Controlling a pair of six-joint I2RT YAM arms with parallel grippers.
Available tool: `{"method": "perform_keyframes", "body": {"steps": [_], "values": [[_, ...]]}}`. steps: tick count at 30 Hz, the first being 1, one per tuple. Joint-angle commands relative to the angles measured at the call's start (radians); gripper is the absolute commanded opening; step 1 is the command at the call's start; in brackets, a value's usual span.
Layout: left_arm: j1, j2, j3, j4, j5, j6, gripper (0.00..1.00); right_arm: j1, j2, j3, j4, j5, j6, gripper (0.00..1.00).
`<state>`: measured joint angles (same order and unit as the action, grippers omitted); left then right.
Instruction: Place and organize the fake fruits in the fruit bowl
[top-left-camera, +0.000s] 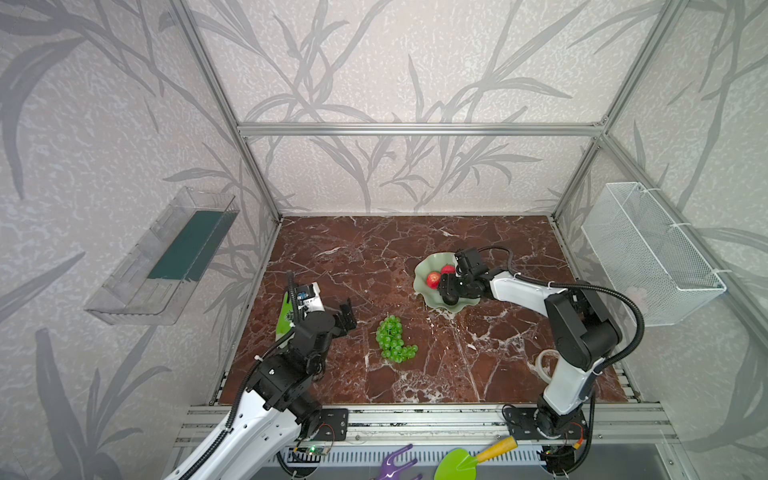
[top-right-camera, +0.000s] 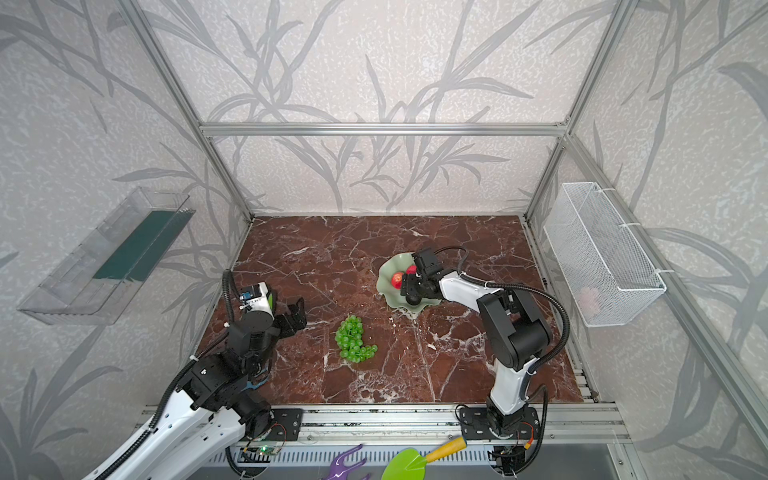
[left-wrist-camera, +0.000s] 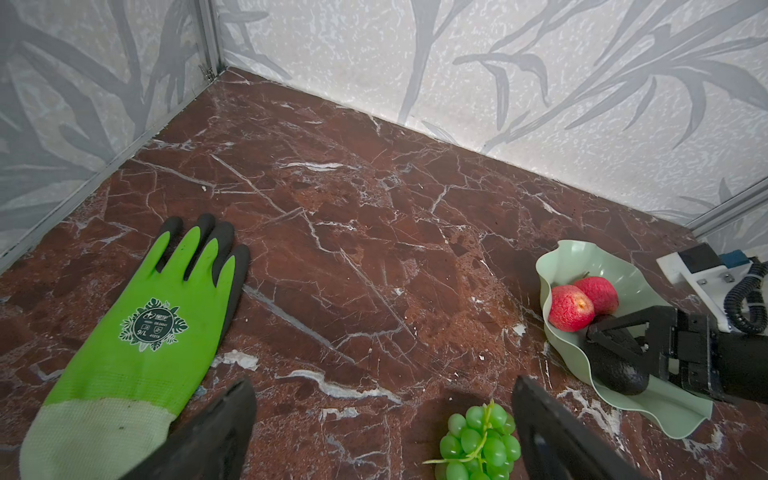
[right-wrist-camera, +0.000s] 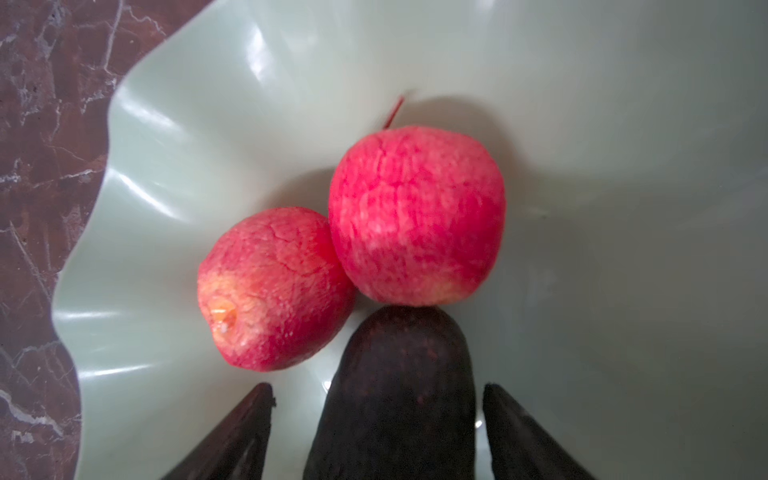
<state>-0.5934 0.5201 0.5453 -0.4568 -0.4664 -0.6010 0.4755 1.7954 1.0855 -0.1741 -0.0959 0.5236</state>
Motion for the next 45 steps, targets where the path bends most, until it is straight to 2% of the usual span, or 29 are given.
{"method": "perform_keyframes", "body": {"steps": [1, 5, 11, 14, 15, 17, 21, 25, 33, 45], "values": [[0.006, -0.013, 0.027, -0.023, -0.038, 0.004, 0.96, -0.003, -0.114, 0.038, -0.036, 0.002, -0.008, 0.82], [0.006, -0.016, 0.025, -0.027, -0.044, 0.014, 0.96, 0.007, -0.228, -0.002, -0.034, 0.002, -0.011, 0.85], [0.006, -0.041, 0.037, -0.053, -0.051, 0.046, 0.96, 0.111, -0.432, -0.209, 0.162, -0.029, -0.043, 0.92], [0.007, -0.056, 0.055, -0.068, -0.055, 0.077, 0.96, 0.234, -0.512, -0.301, 0.270, 0.005, -0.108, 0.96], [0.007, -0.061, 0.064, -0.076, -0.056, 0.088, 0.96, 0.311, -0.542, -0.346, 0.337, 0.052, -0.147, 0.99], [0.007, -0.067, 0.079, -0.090, -0.054, 0.104, 0.96, 0.421, -0.565, -0.393, 0.418, 0.115, -0.202, 0.99], [0.006, -0.114, 0.093, -0.127, -0.051, 0.115, 0.96, 0.592, -0.520, -0.413, 0.481, 0.192, -0.238, 0.99], [0.007, -0.180, 0.085, -0.177, -0.067, 0.094, 0.96, 0.678, -0.427, -0.403, 0.522, 0.238, -0.237, 0.99], [0.006, -0.294, 0.090, -0.275, -0.098, 0.068, 0.96, 0.712, -0.245, -0.368, 0.603, 0.289, -0.155, 0.99], [0.006, -0.305, 0.105, -0.318, -0.107, 0.064, 0.96, 0.712, -0.007, -0.259, 0.578, 0.369, -0.090, 0.99]]}}
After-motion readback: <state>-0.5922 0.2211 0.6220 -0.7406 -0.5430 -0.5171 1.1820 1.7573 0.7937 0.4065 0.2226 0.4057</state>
